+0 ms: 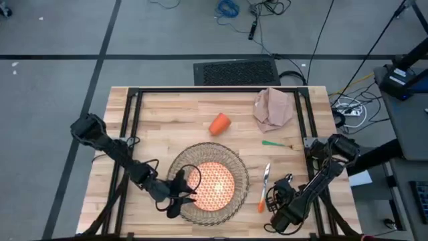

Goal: Set table place
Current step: Put the orange spoon to the right of the orange knife, then adjust the orange knife

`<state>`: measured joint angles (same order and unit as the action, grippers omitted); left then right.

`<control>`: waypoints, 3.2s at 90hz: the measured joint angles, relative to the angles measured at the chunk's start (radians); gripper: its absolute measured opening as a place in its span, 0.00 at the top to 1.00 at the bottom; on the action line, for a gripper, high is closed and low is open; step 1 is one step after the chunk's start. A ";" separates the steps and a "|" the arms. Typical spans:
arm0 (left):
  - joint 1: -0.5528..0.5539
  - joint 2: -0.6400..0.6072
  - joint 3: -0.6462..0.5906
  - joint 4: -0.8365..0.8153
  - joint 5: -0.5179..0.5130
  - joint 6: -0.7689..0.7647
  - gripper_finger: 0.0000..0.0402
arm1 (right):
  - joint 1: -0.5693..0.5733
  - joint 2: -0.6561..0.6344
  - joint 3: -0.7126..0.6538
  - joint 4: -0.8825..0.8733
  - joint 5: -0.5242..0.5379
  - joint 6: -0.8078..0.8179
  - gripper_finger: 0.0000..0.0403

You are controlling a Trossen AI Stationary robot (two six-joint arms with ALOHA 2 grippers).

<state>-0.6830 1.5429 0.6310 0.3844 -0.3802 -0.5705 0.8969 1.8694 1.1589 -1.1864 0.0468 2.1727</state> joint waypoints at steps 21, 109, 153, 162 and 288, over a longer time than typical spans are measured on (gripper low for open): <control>0.000 0.000 0.000 -0.001 -0.003 0.000 0.68 | -0.006 -0.006 -0.097 0.103 -0.086 -0.014 0.87; 0.001 0.000 0.000 -0.001 -0.010 0.001 0.68 | -0.126 -0.012 -0.178 0.084 0.021 -0.116 0.87; 0.001 0.000 0.000 -0.005 -0.010 0.002 0.68 | -0.221 -0.010 -0.179 0.085 0.098 -0.228 0.87; 0.001 0.000 0.000 -0.006 -0.011 0.002 0.68 | -0.235 -0.010 -0.179 0.088 0.112 -0.247 0.87; -0.006 0.000 0.000 -0.008 0.002 -0.002 0.68 | 0.061 -0.032 0.023 0.104 0.128 -0.014 0.92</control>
<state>-0.6889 1.5425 0.6312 0.3759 -0.3782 -0.5720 0.9575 1.8374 1.1820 -1.0822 0.1744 2.1585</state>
